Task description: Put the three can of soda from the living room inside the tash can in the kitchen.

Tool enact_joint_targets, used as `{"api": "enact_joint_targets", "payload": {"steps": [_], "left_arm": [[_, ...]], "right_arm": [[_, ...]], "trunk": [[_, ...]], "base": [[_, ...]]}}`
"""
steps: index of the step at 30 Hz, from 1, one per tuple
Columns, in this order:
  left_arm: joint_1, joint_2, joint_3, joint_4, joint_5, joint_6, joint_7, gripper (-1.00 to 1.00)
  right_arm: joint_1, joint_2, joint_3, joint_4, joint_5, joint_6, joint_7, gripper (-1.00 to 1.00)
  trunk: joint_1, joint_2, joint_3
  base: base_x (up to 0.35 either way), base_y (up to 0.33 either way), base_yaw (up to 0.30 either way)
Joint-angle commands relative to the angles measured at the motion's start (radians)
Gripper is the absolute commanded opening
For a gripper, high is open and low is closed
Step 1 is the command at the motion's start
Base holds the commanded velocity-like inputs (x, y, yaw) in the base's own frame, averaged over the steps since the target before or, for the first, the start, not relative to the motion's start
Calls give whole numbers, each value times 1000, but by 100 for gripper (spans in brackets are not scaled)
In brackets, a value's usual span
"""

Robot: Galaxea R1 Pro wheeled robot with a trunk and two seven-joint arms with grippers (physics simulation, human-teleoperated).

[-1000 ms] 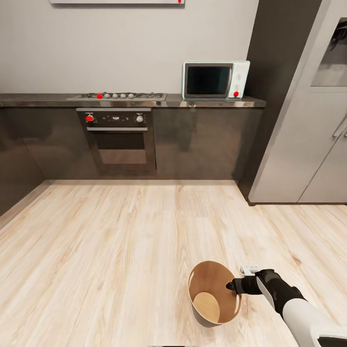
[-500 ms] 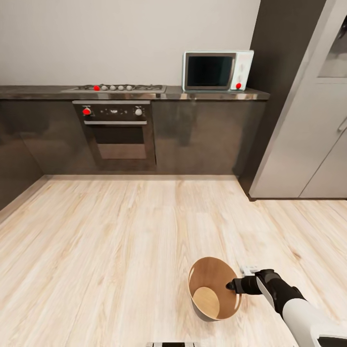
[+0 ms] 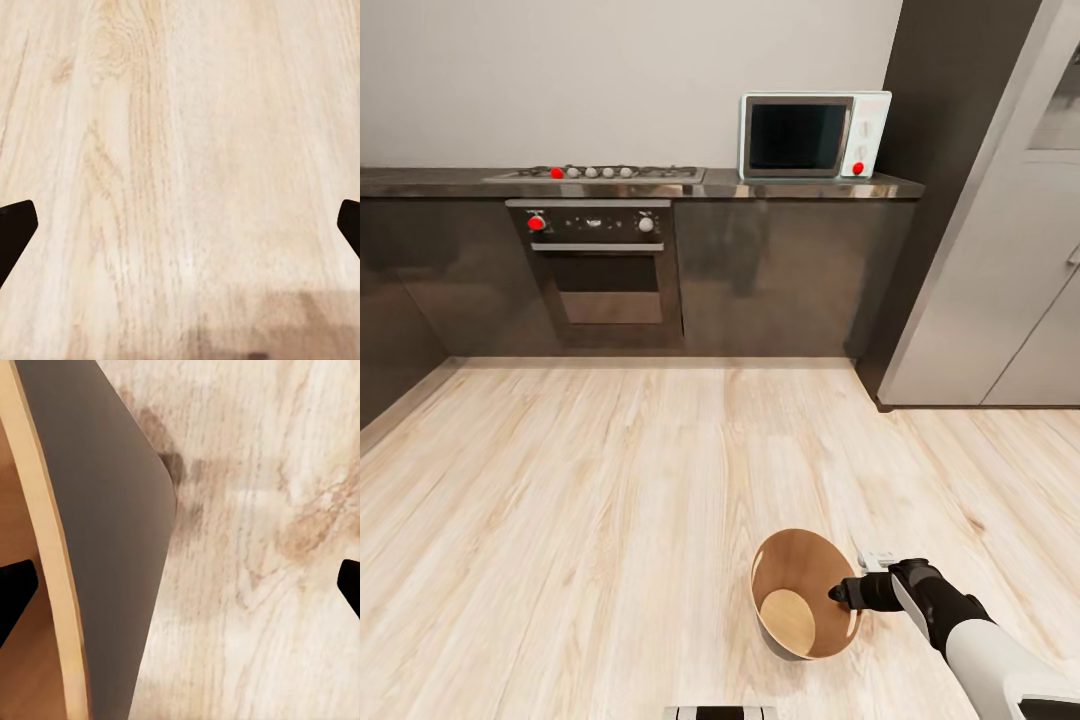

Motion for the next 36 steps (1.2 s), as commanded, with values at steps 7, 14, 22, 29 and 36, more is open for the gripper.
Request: {"api": "enact_joint_targets", "payload": {"steps": [7,14,22,29,36], "left_arm": [[0,0,0,-1,0,0,0,100],[0,-1,1,-1,0,2,-1,100],[0,-1,2,0,-1,4,-2,100],[0,-2,0,-1,-1,4,-2,100],[0,-2,0,-1,-1,4,-1,100]], "right_arm": [[0,0,0,0,0,0,0,-100],[0,0,0,0,0,0,0,-100],[0,0,0,0,0,0,0,-100],[0,0,0,1,0,1,1,-100],[0,0,0,1,-1,3,2,-100]], "trunk": [[0,0,0],[-2,1,15],[-5,3,46],[-9,4,73],[-12,6,101]], "base": [[0,0,0],[0,0,0],[0,0,0],[0,0,0],[0,0,0]]}}
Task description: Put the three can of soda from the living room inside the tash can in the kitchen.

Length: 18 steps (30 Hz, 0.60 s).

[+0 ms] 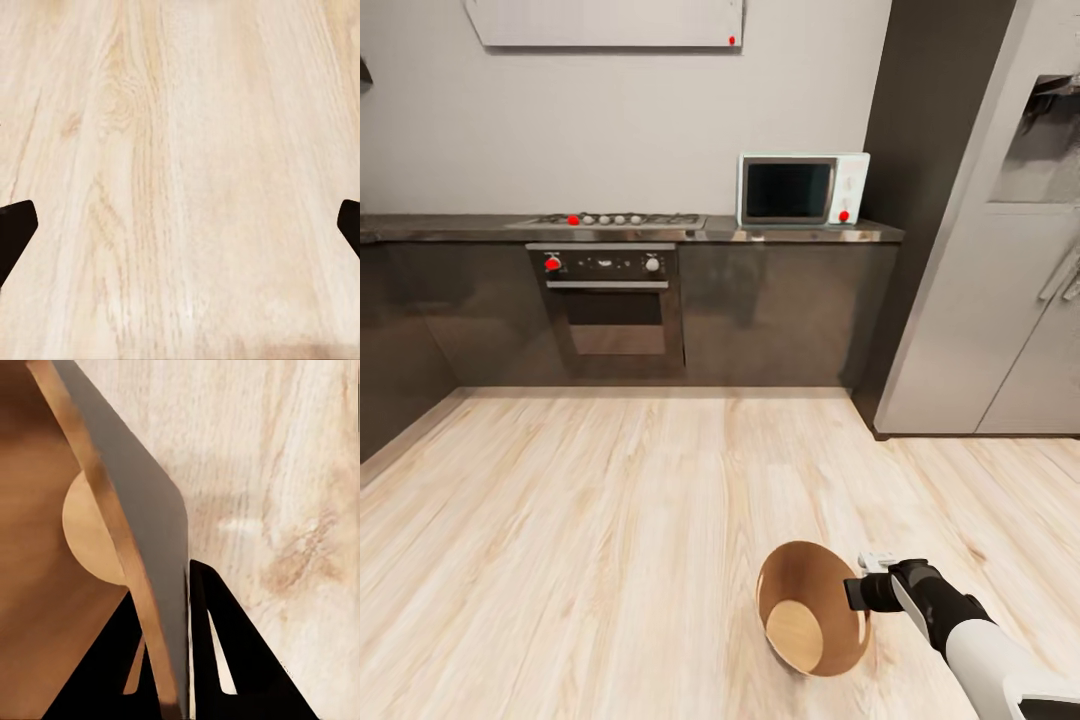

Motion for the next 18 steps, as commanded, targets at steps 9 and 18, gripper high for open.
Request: {"api": "enact_joint_targets", "payload": {"steps": [9,18], "left_arm": [[0,1,2,2,1,1,0,100],[0,0,5,2,0,3,-1,100]], "right_arm": [[0,29,17,-80,-10,100,8,-100],[0,37,19,-97,-11,127,9,-100]], "trunk": [[-4,2,35],[-8,4,70]], "base": [[0,0,0],[0,0,0]]}}
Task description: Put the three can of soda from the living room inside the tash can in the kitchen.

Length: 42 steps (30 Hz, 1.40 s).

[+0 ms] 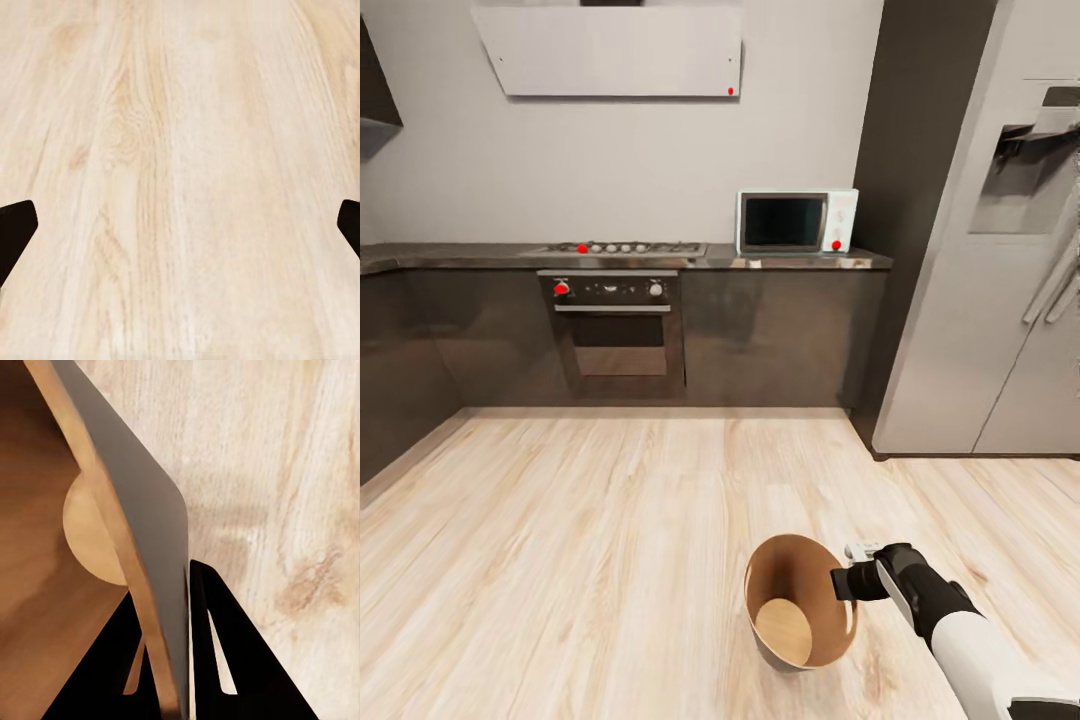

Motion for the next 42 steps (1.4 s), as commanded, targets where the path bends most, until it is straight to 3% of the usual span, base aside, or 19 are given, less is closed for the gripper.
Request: {"api": "enact_joint_targets", "payload": {"steps": [1,7,42], "left_arm": [[0,0,1,0,0,1,0,100],[0,0,6,1,-1,5,1,100],[0,0,-3,2,-2,5,1,100]], "right_arm": [[0,3,-3,-1,-18,4,6,-100],[0,8,-2,-1,-19,7,6,-100],[1,36,2,-1,-17,23,6,-100]], "trunk": [[0,0,4],[-3,2,27],[-137,247,137]], "base": [[0,0,0],[0,0,0],[0,0,0]]}}
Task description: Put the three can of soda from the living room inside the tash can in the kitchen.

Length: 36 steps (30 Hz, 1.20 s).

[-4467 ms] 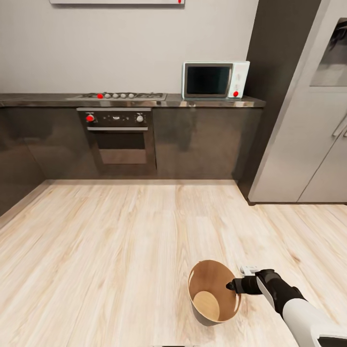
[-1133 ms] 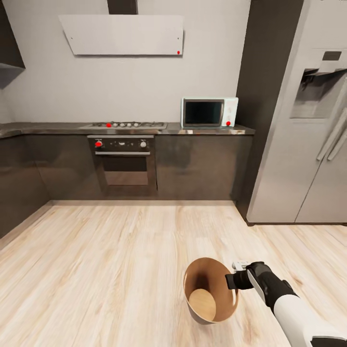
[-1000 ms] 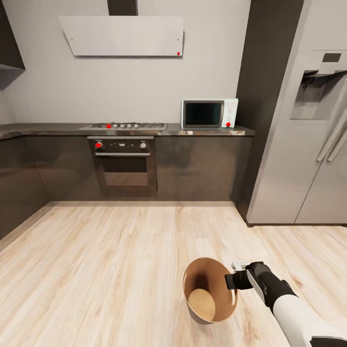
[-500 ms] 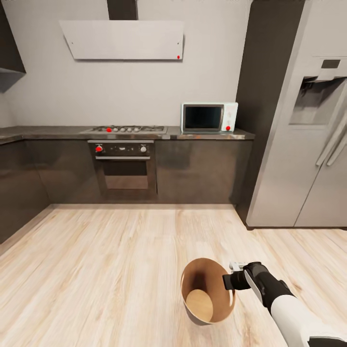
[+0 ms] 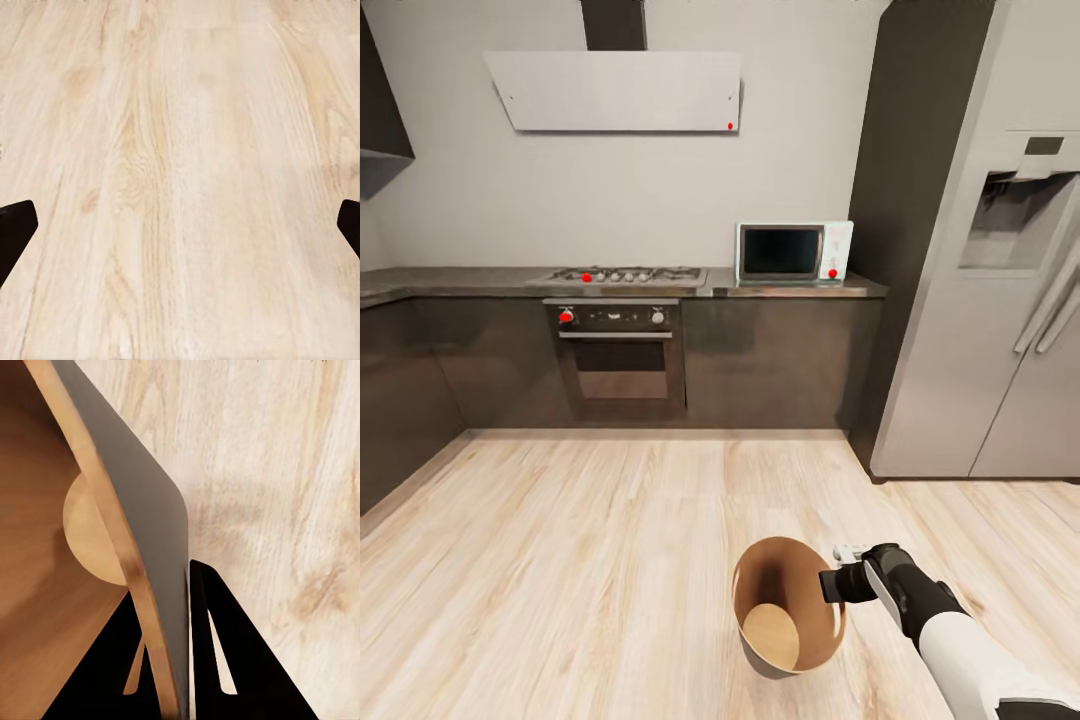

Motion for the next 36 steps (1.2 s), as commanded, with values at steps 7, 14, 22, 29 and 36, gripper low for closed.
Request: {"api": "enact_joint_targets", "payload": {"steps": [7,14,22,29,36], "left_arm": [[0,0,0,0,0,0,-1,100],[0,0,0,0,0,0,0,100],[0,0,0,0,-1,0,-1,100],[0,0,0,0,-2,0,-1,100],[0,0,0,0,-2,0,-1,100]], "right_arm": [[0,6,-1,0,-15,7,5,-100],[0,9,25,0,-16,7,6,-100],[0,18,34,0,-16,38,6,-100],[0,22,34,0,-15,51,5,-100],[0,22,34,0,-15,51,5,-100]], "trunk": [[-27,49,22],[-54,98,44],[-84,154,69],[-111,203,91],[-138,252,113]], "base": [[0,0,0],[0,0,0],[0,0,0],[0,0,0],[0,0,0]]}}
